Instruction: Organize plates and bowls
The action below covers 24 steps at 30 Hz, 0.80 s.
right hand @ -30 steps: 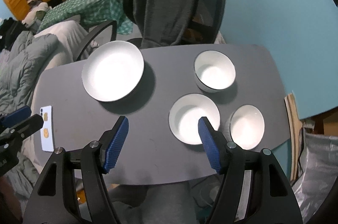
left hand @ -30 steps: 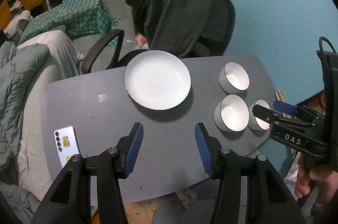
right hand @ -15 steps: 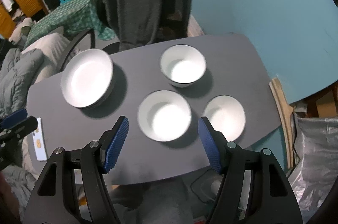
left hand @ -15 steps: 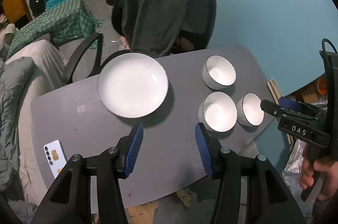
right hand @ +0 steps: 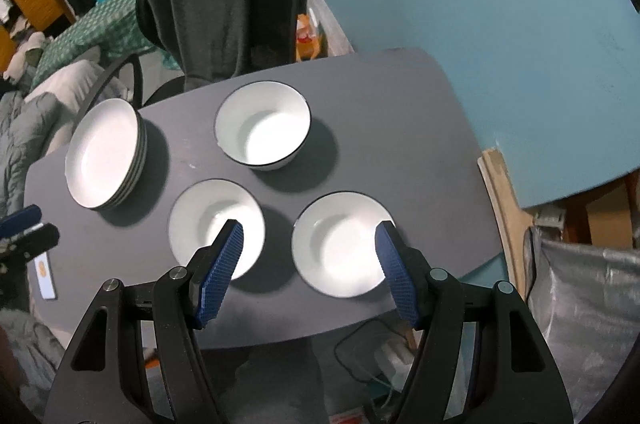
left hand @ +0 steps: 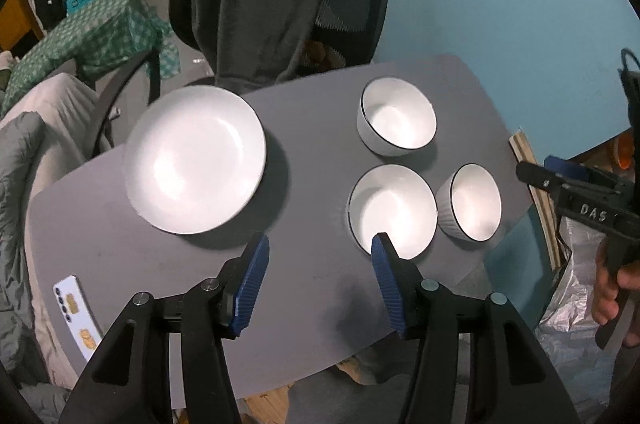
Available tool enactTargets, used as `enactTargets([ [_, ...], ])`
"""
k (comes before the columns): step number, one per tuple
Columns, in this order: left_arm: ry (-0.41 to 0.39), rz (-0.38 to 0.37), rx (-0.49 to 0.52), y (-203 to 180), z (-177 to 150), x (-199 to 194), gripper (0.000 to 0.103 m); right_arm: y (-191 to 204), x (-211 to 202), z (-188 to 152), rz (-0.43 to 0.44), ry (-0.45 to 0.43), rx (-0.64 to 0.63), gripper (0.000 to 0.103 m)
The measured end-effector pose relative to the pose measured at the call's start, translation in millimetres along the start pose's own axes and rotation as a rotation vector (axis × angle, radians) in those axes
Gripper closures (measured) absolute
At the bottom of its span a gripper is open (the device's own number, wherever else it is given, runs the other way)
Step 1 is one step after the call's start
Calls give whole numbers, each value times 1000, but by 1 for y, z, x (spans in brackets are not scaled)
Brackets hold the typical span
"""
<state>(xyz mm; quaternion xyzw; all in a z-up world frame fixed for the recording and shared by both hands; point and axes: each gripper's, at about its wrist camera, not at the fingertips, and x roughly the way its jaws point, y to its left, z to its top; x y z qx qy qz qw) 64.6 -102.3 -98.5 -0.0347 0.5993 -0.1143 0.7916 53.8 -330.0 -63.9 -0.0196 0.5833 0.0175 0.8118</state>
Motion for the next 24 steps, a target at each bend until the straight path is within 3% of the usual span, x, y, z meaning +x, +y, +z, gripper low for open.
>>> enactTargets([
  [6,46,16,-39,-9,6,34,49,-12,28,15,80,34,-64,36],
  [14,119,10,-105,-20,1,80,49,4,79,27,216,128,-193,36],
  [24,182,6,-248,-15,-11,117,49,30,122,30,266,215,-327,36],
])
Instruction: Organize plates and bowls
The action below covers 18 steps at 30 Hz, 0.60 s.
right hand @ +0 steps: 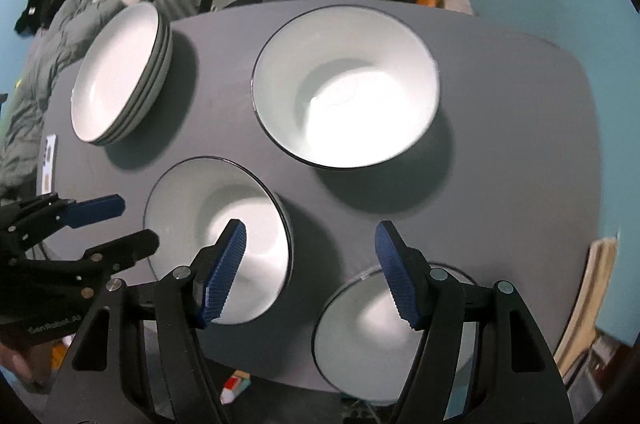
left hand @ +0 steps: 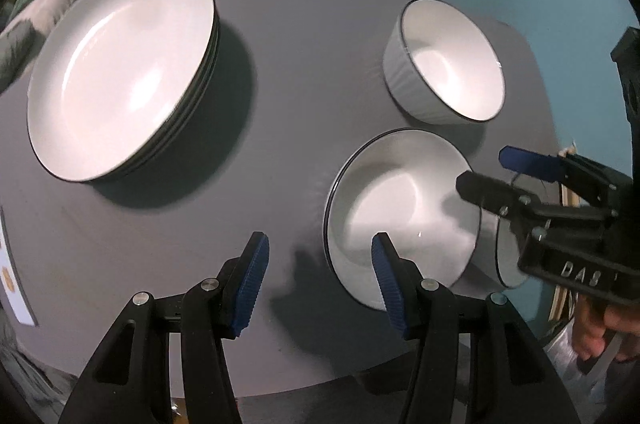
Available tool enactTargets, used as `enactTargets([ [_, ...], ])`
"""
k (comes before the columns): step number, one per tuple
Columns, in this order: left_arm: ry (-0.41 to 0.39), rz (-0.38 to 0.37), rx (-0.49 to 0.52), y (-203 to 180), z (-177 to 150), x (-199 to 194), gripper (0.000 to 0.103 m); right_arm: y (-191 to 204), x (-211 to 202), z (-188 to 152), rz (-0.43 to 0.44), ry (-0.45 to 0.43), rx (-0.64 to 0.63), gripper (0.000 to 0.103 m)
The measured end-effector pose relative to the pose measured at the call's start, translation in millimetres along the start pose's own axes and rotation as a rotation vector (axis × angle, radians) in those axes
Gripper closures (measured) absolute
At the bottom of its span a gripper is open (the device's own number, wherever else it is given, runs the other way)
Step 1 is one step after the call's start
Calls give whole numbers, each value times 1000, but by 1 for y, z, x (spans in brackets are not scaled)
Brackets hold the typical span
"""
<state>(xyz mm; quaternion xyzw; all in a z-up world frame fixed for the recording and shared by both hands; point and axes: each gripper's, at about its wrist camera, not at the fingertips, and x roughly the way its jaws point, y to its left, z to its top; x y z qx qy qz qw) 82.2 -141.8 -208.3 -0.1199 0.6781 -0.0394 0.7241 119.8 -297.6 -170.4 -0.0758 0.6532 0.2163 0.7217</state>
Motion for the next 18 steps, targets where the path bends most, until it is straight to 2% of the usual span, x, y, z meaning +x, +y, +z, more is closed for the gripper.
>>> enactTargets([
  [11,25,44,-35,-8,-1,27,49,8,29,6,6,59,-88,37],
  [13,28,43,-40,-10,-2,31,49,9,32,8,5,64,-93,45],
  [18,38,40,-70,-4,-5,32,49,12,38,9,16,87,-104,55],
])
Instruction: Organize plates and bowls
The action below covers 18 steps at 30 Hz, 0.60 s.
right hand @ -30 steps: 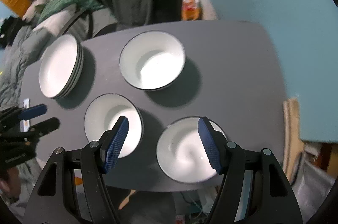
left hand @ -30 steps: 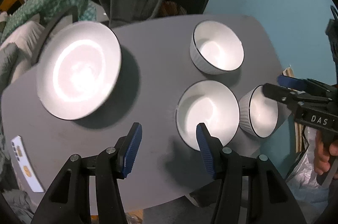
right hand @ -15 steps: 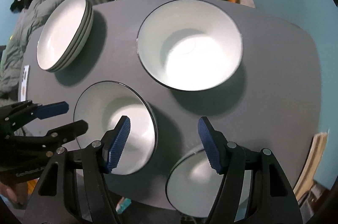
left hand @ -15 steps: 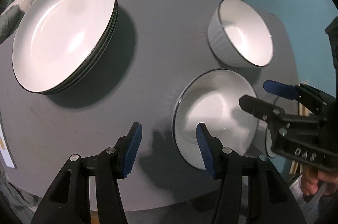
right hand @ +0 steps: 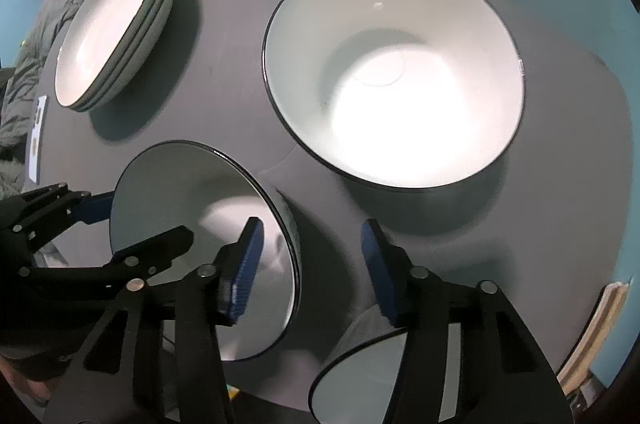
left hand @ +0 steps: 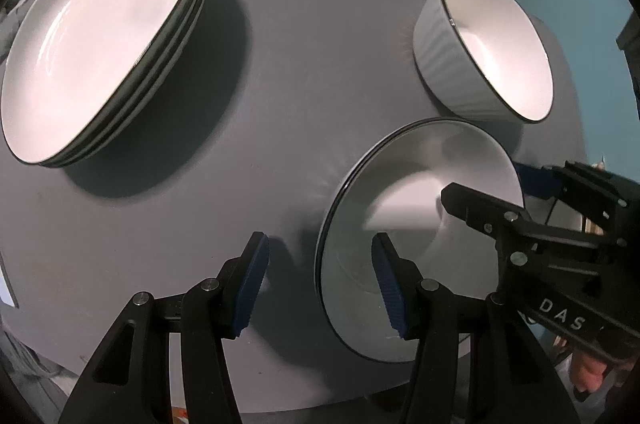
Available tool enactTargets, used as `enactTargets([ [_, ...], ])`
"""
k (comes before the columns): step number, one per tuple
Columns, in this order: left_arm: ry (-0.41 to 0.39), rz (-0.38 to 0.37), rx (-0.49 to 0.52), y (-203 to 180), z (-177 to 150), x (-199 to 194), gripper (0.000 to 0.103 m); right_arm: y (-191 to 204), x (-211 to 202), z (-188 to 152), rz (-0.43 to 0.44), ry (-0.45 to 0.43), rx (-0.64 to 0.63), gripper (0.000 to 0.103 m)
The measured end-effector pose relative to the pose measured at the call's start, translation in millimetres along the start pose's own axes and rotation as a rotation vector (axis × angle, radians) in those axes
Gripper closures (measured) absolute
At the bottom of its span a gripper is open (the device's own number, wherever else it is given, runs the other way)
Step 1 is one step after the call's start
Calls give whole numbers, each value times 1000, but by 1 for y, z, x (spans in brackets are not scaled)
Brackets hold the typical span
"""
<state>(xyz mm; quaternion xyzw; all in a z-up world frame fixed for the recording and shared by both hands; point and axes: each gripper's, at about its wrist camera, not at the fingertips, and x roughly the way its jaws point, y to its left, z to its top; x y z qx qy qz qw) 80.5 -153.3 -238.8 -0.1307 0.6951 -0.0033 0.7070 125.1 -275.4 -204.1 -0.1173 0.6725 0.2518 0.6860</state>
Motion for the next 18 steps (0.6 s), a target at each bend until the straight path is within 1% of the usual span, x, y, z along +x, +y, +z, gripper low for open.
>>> enactTargets([
  [3,9,-10,-17,1,1,-1,49,5,5,1,8,19,-1,61],
  [4,9,-16,-21,1,1,-2,51,6,6,1,14,24,0,63],
  [6,16,-14,-27,1,2,-3,65,9,7,0,12,27,-6,65],
  [7,24,-17,-30,1,2,-3,66,10,8,0,11,30,-10,70],
  [8,31,-24,-32,2,1,-2,74,12,8,0,12,32,-9,72],
  [9,36,-33,-33,2,0,-3,78,13,8,1,16,34,-7,77],
  [11,34,-36,-36,5,-1,-4,80,16,8,1,34,37,0,85],
  [13,32,-37,-36,8,-3,-7,83,14,8,2,41,36,4,86],
  [15,36,-48,-38,13,-2,-9,90,15,8,3,40,35,7,87],
  [18,42,-38,-30,8,-5,-8,91,14,8,7,49,38,36,92],
])
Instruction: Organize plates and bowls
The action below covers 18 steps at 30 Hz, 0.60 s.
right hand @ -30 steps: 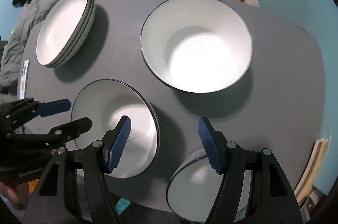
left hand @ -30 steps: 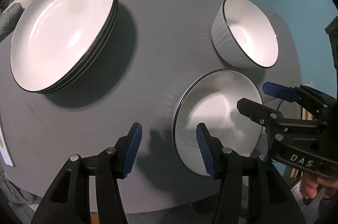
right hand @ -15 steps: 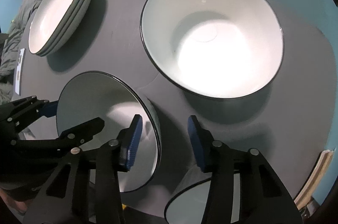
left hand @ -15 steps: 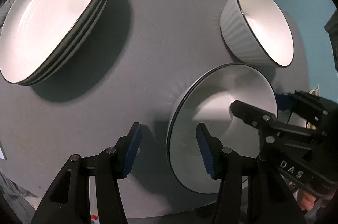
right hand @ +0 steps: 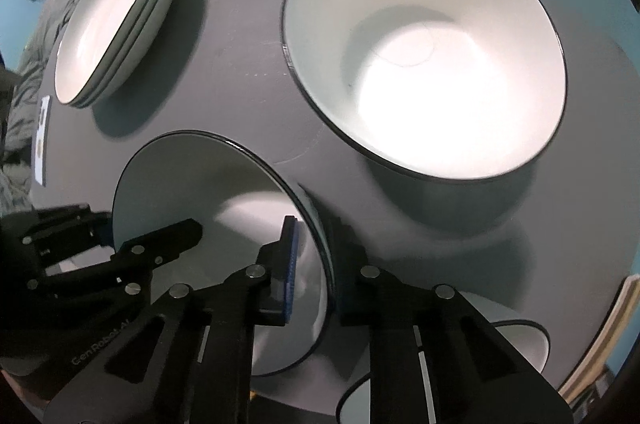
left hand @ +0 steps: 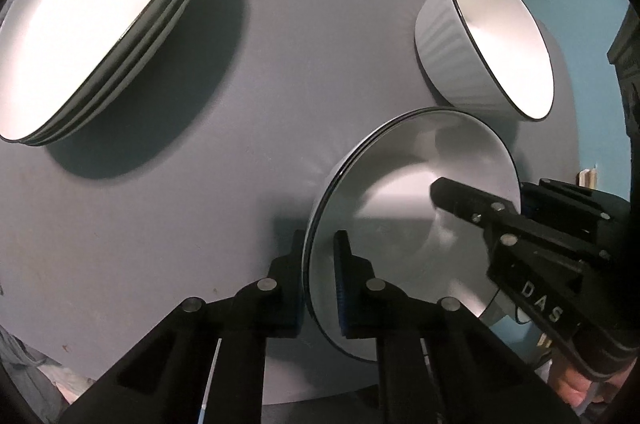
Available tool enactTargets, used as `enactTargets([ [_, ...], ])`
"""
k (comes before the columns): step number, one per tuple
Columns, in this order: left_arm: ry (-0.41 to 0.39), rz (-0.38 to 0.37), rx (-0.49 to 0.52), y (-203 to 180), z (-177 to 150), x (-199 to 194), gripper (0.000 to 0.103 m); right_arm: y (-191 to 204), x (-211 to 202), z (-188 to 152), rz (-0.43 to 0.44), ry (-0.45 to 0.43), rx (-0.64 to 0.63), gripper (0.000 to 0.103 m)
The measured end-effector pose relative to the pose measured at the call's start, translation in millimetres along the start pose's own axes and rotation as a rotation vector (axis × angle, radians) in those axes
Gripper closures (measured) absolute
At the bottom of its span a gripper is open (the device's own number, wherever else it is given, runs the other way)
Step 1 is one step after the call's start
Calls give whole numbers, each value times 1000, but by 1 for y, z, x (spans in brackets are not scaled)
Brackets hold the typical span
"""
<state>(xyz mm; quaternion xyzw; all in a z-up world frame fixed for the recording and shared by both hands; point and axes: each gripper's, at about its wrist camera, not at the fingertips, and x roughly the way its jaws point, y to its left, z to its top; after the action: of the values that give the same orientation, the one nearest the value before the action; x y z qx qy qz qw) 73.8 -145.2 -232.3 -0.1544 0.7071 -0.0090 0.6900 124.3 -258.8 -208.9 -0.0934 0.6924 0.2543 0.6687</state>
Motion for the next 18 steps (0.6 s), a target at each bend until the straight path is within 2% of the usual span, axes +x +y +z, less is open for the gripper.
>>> enactTargets([
  [4,6,9,-3,-2,-4,-1,91,-1,-4,2,9,-3,25,94],
  [12,10,-18,-60,7,-2,-7,91,-5,-13,7,14,-20,31,96],
  [13,8,-18,-65,7,-2,-9,91,-4,-10,-8,14,-23,32,95],
  [18,-9,-13,-56,6,1,-27,91,-2,-20,-7,9,-39,39,95],
])
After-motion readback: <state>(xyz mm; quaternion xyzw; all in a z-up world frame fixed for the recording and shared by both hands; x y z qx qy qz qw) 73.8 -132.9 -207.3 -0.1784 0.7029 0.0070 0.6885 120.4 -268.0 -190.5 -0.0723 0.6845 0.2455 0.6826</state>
